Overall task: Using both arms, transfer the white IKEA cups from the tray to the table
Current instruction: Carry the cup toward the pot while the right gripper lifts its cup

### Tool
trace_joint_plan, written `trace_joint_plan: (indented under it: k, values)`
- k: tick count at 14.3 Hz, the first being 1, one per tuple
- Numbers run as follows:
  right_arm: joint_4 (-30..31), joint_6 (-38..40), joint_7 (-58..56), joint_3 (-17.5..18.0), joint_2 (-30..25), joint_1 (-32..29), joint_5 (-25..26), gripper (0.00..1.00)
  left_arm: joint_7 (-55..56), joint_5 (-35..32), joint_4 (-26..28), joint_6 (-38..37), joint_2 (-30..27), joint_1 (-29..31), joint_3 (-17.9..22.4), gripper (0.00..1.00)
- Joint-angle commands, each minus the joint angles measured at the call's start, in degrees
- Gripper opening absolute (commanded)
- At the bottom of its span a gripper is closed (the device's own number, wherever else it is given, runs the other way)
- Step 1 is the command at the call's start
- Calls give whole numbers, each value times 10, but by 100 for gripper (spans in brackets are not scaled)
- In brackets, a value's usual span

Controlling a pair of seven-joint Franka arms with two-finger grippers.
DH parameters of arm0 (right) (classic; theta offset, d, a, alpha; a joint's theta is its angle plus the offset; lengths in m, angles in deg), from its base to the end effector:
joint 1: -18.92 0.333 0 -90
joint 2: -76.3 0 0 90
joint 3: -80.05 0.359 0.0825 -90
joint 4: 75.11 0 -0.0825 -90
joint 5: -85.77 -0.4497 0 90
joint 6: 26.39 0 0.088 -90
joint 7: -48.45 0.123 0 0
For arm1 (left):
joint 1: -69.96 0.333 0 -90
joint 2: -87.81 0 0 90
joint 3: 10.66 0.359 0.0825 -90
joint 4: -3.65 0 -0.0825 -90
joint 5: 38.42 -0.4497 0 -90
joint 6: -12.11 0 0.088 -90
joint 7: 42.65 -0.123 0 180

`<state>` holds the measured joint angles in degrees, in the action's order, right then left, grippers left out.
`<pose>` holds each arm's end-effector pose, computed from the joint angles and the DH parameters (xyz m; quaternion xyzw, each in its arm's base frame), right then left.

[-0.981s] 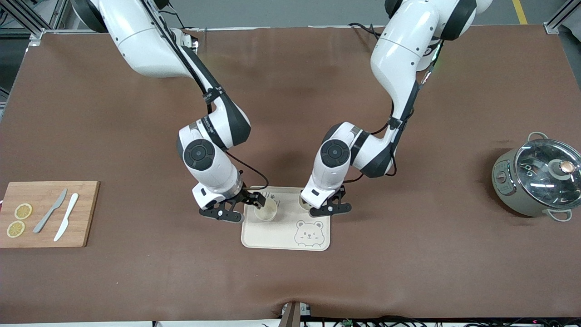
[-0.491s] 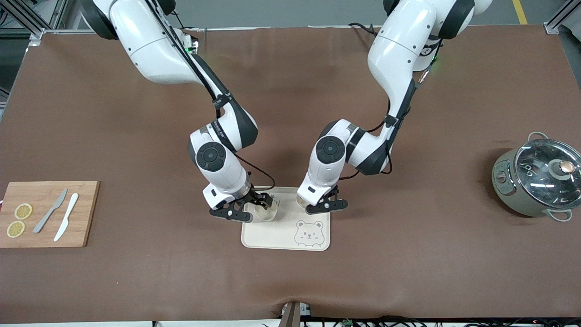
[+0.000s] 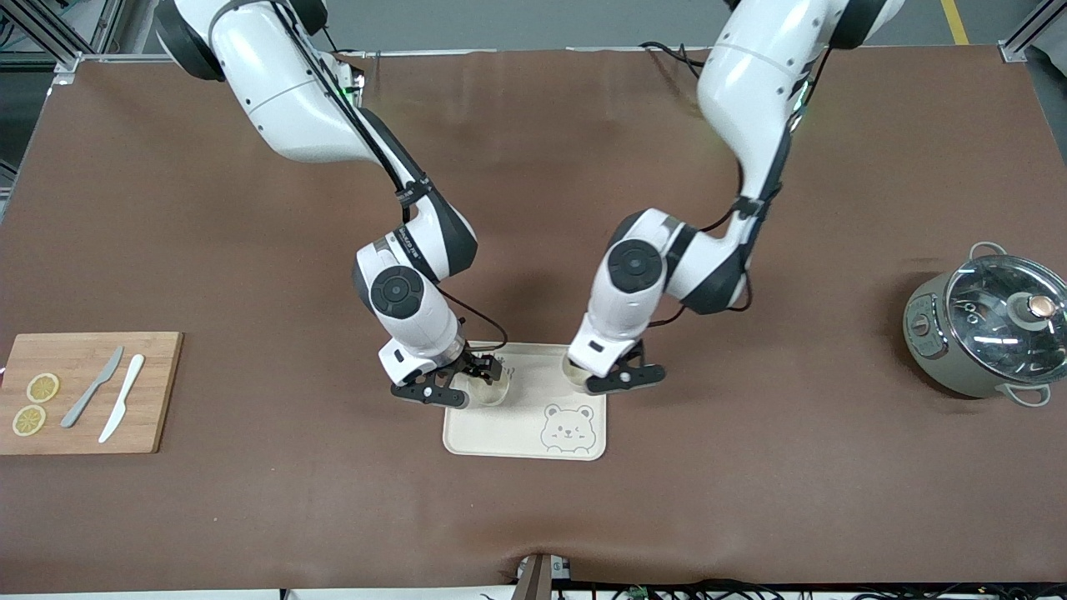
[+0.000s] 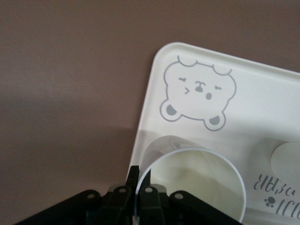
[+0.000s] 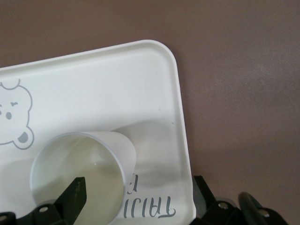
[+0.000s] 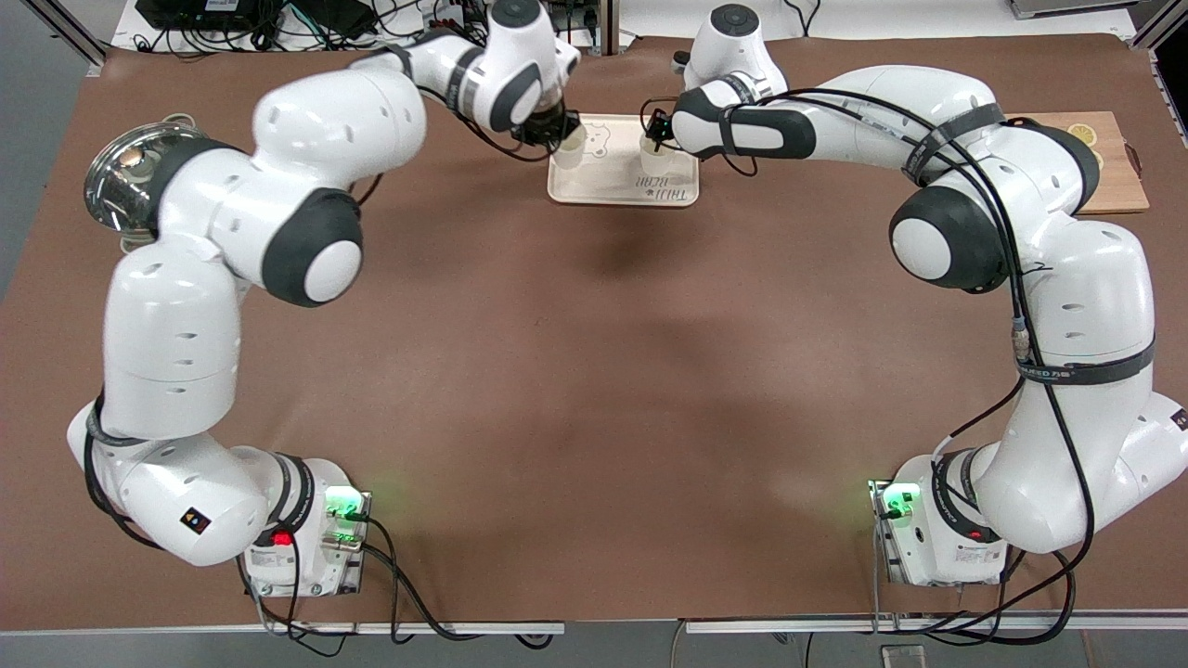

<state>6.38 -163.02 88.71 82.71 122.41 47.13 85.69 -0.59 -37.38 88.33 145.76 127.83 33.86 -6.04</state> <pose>0.7153 0.4188 0.2063 -0.9926 0.0904 -0.0547 0.0595 0.6903 -0.4369 0.2603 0.9930 0.0862 0.0742 0.0329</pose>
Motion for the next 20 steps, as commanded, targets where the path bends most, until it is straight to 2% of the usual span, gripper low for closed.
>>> trace_joint_plan:
  k: [1,6,8,10,11,13,15,16,19,20]
  values:
    - [-13,-2,18,-6,13,7,16,100,-36,-8,90,-1,-91,35,-1,0]
    - [-13,-19,18,-6,21,10,17,100,-162,-8,95,-129,-159,117,-3,0]
    - [-13,-23,18,-6,25,10,16,100,-189,-2,129,-139,-198,159,-7,0]
    - [-13,-25,17,-6,25,10,16,100,-230,3,186,-139,-245,182,-7,0]
    - [-13,-25,18,-5,25,10,15,93,-256,3,215,-139,-273,199,-7,0]
    - [-13,-25,18,-5,25,9,15,71,-312,4,269,-139,-323,246,-23,0]
    - [-13,-25,18,-5,26,8,14,52,-361,15,312,-132,-354,297,-48,0]
    - [-13,-25,17,-5,26,7,14,45,-378,19,333,-121,-367,318,-57,0]
    - [-13,-25,17,-5,26,7,14,19,-413,27,409,-54,-397,342,-64,0]
    - [-13,-25,17,-5,26,5,13,15,-423,32,427,-33,-403,347,-64,0]
